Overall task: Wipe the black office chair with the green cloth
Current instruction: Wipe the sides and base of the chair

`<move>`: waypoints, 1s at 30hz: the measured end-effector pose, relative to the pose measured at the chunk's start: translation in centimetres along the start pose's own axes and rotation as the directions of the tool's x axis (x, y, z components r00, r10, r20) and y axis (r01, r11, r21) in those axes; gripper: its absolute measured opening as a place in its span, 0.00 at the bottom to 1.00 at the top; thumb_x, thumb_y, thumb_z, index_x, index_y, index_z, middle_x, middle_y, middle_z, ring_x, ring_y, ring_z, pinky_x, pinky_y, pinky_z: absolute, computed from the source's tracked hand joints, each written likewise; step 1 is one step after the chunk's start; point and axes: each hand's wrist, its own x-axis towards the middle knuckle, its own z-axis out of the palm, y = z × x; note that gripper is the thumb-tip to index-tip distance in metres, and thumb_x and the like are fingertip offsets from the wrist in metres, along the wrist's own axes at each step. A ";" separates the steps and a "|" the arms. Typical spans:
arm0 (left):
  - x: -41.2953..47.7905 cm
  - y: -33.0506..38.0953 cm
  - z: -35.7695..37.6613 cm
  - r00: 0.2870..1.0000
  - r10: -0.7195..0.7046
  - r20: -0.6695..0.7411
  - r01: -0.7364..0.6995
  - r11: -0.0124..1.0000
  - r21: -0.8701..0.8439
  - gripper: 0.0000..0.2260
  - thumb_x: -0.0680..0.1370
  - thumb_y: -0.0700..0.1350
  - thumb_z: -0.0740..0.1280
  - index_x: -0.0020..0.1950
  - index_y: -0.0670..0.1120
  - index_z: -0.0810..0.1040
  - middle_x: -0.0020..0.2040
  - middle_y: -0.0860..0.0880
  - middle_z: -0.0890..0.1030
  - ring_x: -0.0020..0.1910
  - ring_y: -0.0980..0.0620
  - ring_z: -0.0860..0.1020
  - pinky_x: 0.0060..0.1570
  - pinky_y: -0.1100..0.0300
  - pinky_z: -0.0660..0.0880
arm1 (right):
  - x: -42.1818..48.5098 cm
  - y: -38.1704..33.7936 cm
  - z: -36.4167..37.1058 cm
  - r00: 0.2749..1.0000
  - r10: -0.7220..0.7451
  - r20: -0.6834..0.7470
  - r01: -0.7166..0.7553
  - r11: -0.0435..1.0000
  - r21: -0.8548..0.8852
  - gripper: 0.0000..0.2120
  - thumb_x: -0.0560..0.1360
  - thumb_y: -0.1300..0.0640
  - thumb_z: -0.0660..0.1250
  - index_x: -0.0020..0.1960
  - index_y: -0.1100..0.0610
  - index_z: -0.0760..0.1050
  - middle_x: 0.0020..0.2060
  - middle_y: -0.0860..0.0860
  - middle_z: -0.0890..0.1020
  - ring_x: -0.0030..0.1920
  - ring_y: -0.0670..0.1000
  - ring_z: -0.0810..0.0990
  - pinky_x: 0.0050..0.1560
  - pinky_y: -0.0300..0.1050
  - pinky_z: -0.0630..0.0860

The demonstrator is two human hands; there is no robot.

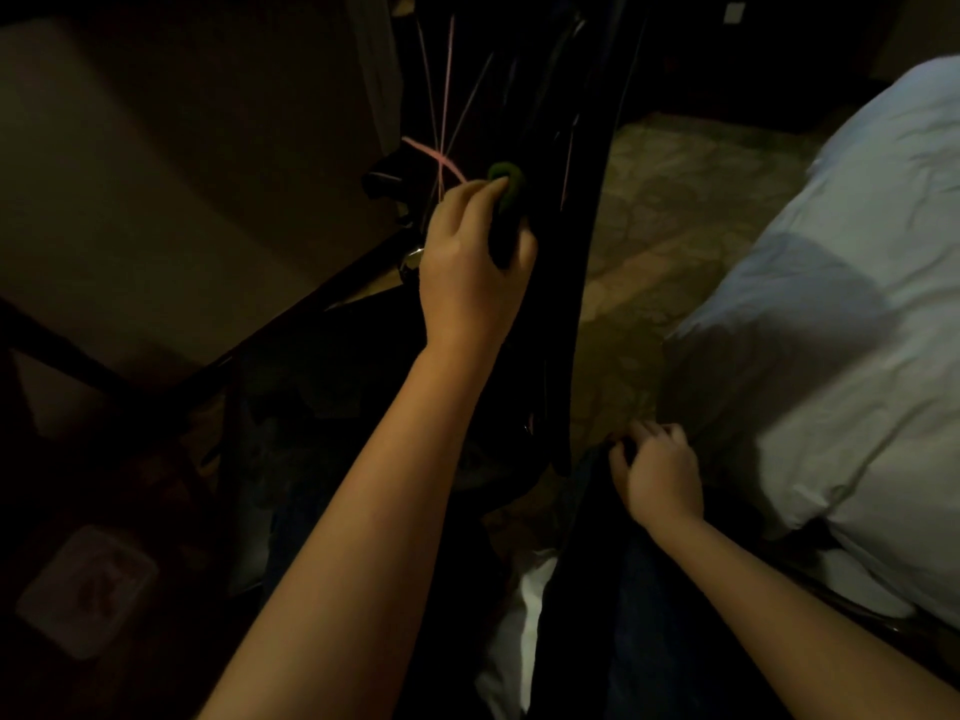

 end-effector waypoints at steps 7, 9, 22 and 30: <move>1.1 -0.2 0.8 0.997 -0.064 -0.036 0.065 0.997 0.036 0.11 0.76 0.41 0.70 0.56 0.39 0.77 0.54 0.44 0.78 0.52 0.48 0.78 0.51 0.54 0.78 | 0.0 -0.1 -0.1 1.000 0.006 0.001 -0.005 1.000 -0.031 0.11 0.78 0.54 0.62 0.55 0.57 0.78 0.55 0.55 0.80 0.56 0.56 0.71 0.55 0.52 0.72; 1.0 -0.7 1.0 0.998 -0.053 -0.026 0.054 0.998 0.040 0.11 0.76 0.41 0.69 0.57 0.40 0.76 0.55 0.45 0.77 0.53 0.48 0.77 0.49 0.55 0.78 | 0.0 0.1 0.0 1.000 0.007 0.003 -0.007 0.999 -0.038 0.11 0.78 0.53 0.62 0.55 0.57 0.78 0.53 0.55 0.80 0.55 0.56 0.71 0.54 0.51 0.72; -3.6 -3.7 1.6 0.984 -0.175 0.044 0.169 0.979 0.111 0.13 0.76 0.41 0.69 0.60 0.41 0.75 0.55 0.45 0.77 0.55 0.49 0.74 0.47 0.63 0.69 | -0.1 0.7 0.7 0.999 -0.001 -0.040 0.003 0.998 0.058 0.08 0.77 0.57 0.63 0.51 0.58 0.79 0.49 0.52 0.81 0.54 0.54 0.72 0.52 0.53 0.73; -7.0 -5.1 1.5 0.955 -0.263 0.135 0.245 0.960 0.138 0.10 0.79 0.42 0.66 0.58 0.39 0.76 0.53 0.43 0.78 0.51 0.46 0.76 0.45 0.54 0.75 | 0.0 0.8 1.0 0.998 -0.012 -0.068 0.016 0.998 0.058 0.07 0.76 0.56 0.63 0.47 0.55 0.79 0.47 0.50 0.81 0.53 0.53 0.71 0.50 0.49 0.71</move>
